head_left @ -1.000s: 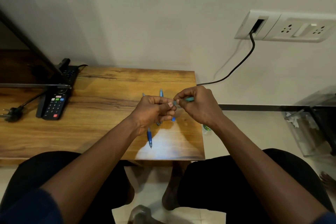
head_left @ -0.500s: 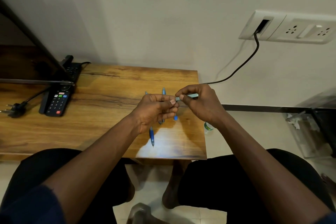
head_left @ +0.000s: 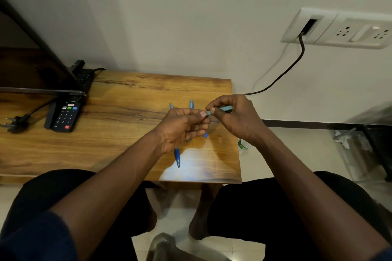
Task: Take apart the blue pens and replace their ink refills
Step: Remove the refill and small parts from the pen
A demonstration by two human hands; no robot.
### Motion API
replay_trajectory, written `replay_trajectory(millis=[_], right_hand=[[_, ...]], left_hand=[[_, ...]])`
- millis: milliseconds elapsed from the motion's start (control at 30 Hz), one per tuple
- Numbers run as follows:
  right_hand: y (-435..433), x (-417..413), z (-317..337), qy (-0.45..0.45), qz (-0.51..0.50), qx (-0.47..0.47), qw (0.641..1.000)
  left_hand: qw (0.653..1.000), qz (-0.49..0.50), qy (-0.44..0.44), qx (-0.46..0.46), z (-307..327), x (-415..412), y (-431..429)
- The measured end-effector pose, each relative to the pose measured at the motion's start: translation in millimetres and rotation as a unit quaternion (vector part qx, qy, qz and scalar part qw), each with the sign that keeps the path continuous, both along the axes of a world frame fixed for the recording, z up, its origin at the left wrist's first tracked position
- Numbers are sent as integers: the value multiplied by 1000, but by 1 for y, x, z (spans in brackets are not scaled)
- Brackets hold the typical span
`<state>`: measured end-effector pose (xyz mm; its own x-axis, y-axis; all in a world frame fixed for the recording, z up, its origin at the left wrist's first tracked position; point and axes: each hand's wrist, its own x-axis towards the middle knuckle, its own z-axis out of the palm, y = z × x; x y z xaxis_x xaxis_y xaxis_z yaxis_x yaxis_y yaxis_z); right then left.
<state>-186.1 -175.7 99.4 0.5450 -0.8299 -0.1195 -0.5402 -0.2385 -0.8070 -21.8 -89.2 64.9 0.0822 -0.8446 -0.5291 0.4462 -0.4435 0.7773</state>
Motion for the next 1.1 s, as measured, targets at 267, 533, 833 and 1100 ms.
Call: replay_trajectory(millis=[267, 533, 833, 1100], right_hand=[[-1, -1, -1, -6, -7, 7, 1000], [-2, -4, -4, -77, -28, 94, 992], [-1, -3, -3, -107, -9, 118, 987], [2, -1, -1, -123, -13, 151, 981]], left_hand=[[1000, 10, -27, 5, 1, -3, 0], [997, 42, -57, -23, 3, -1, 0], [978, 54, -177, -96, 9, 5, -2], [965, 69, -230, -109, 9, 9, -4]])
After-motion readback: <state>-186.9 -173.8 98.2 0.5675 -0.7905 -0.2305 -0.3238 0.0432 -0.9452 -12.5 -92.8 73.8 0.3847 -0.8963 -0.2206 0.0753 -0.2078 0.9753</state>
